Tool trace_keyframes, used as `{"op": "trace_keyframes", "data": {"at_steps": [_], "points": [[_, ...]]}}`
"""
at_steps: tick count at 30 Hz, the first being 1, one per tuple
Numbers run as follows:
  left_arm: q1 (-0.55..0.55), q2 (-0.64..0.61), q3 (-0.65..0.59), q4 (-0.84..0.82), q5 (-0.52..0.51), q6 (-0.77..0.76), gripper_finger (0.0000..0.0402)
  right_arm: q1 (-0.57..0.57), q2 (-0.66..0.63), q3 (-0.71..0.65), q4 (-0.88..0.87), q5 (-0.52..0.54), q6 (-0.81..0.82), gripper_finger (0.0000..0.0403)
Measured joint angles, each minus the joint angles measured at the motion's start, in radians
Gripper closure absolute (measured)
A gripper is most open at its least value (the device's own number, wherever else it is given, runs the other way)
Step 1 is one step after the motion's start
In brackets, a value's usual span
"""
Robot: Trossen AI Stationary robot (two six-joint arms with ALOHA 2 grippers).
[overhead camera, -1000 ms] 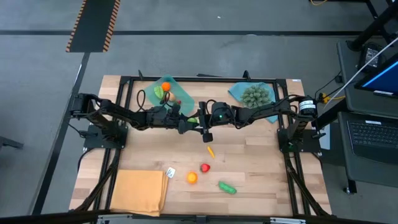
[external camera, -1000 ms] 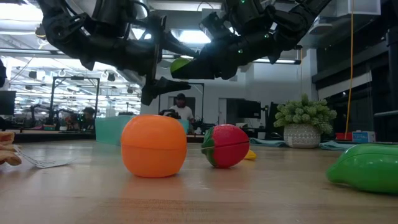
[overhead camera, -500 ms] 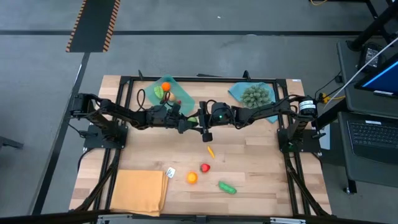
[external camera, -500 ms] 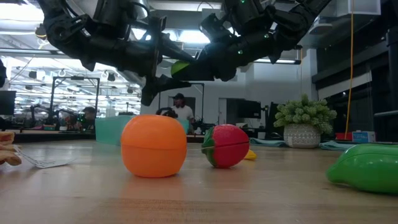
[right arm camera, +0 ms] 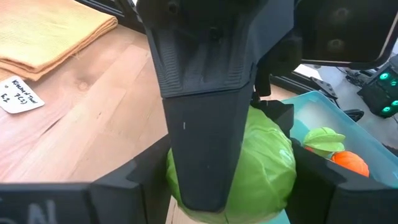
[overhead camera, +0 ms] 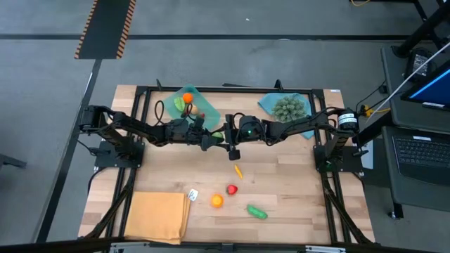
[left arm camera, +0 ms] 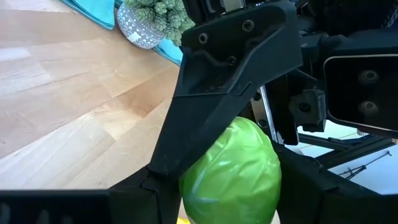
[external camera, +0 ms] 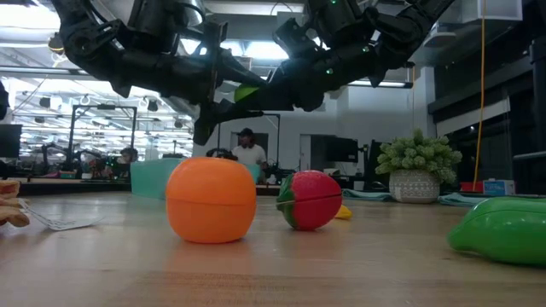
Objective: Pick and placing Produce into tupperware
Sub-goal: Put the green cabbage into the blue bin
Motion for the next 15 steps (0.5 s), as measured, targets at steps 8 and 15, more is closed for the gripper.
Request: {"op": "trace_keyframes", "data": {"at_steps": [8, 15], "points": [[0.000, 0.000, 0.000, 0.004, 0.013, 0.024, 0.0210, 0.000, 0.000, 0.000, 0.006, -0.002, 0.005, 0.0139], [0.015, 0.000, 0.000, 0.002, 0.051, 0.030, 0.0215, -0.001, 0.000, 0.000, 0.017, 0.000, 0.016, 0.0102]]}}
